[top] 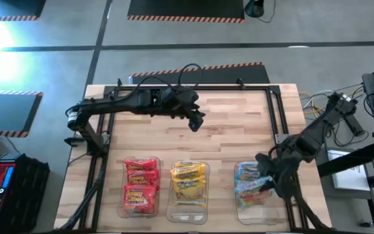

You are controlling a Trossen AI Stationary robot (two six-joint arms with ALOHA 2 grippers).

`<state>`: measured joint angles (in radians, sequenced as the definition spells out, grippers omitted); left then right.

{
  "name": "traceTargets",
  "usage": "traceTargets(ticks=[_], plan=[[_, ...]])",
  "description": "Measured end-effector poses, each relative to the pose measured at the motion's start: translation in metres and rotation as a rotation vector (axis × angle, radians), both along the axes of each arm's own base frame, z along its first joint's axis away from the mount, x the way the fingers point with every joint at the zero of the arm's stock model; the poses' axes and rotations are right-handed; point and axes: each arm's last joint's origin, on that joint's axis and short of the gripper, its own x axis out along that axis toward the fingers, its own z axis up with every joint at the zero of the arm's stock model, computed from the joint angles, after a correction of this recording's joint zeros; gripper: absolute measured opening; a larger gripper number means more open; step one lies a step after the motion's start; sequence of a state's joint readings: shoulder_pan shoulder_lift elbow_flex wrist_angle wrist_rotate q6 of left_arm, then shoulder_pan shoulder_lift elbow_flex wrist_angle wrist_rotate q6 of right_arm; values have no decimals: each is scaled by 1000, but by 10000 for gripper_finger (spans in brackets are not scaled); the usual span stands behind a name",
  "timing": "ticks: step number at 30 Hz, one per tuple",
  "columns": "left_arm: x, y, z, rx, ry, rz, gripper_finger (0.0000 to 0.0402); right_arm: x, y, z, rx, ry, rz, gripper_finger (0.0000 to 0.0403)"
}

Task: Sort Maruchan noodles
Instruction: Put the blue noodle pack into the right transparent bin

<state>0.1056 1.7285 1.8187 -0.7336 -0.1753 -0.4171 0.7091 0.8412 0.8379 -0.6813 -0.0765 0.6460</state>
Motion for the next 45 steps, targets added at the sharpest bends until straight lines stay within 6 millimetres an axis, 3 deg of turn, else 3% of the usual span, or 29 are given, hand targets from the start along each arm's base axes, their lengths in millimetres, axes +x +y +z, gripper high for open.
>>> traceTargets(ticks=[15,21,29,38,45], plan=[[0,-17,1,-68,-45,122,189,-26,35,-32,71,-113,-10,115],[0,-17,2,-77,-49,129,189,-27,39,-56,169,-134,-55,117],[-2,-17,4,-65,-51,119,189,-30,33,-81,156,-56,-100,117],[-4,-17,4,-44,-29,103,189,-32,30,-91,218,50,-207,127],[-6,-17,7,-37,-37,98,189,-32,33,-85,257,83,-197,152]])
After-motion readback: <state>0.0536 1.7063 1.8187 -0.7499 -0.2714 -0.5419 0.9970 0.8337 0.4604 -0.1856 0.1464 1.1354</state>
